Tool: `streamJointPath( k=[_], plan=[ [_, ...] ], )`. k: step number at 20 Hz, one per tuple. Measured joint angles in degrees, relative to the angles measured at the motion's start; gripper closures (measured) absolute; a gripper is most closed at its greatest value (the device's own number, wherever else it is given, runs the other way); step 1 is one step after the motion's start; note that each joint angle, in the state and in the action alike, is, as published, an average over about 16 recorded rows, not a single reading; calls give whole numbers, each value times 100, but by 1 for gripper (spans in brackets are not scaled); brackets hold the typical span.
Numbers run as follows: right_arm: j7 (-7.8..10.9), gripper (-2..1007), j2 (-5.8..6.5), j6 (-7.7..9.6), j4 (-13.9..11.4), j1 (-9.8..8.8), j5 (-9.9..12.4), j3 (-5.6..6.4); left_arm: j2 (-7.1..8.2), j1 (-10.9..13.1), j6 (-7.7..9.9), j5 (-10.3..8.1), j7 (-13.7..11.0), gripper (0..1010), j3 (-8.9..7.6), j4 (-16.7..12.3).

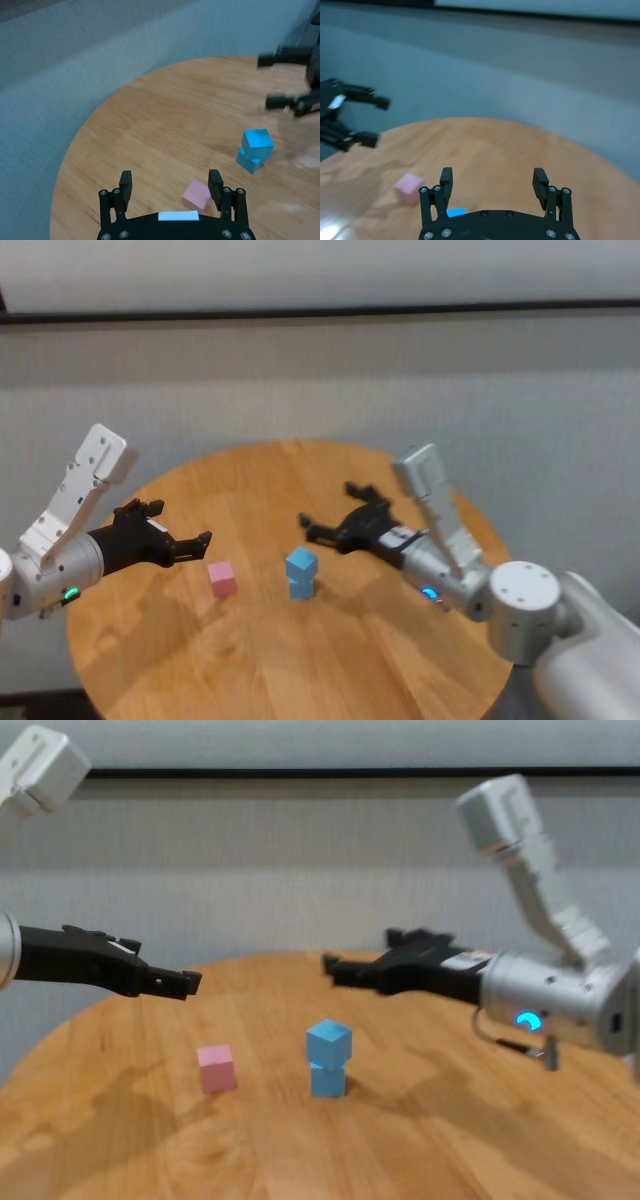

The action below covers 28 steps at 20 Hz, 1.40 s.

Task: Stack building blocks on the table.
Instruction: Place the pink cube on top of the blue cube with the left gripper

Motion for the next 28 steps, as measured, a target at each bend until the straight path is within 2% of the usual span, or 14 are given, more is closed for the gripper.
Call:
streamJointPath(
  k=[6,9,12,18,28],
  plan=[
    [-455,2,416,268,-784,-479,-72,213,0,0,0,0,0,10,0,0],
    [-641,1,581,383,-1040,-709,-125,321,0,0,0,0,0,10,0,0],
    [-756,1,692,472,-1191,-893,-165,410,0,1,1,-1,5,10,-1,-1],
    [-834,1,779,575,-1310,-1113,-167,536,28,35,64,-5,92,10,-34,-54],
    [-832,1,768,567,-1283,-1101,-166,533,68,182,362,-57,255,11,-83,-213]
  ],
)
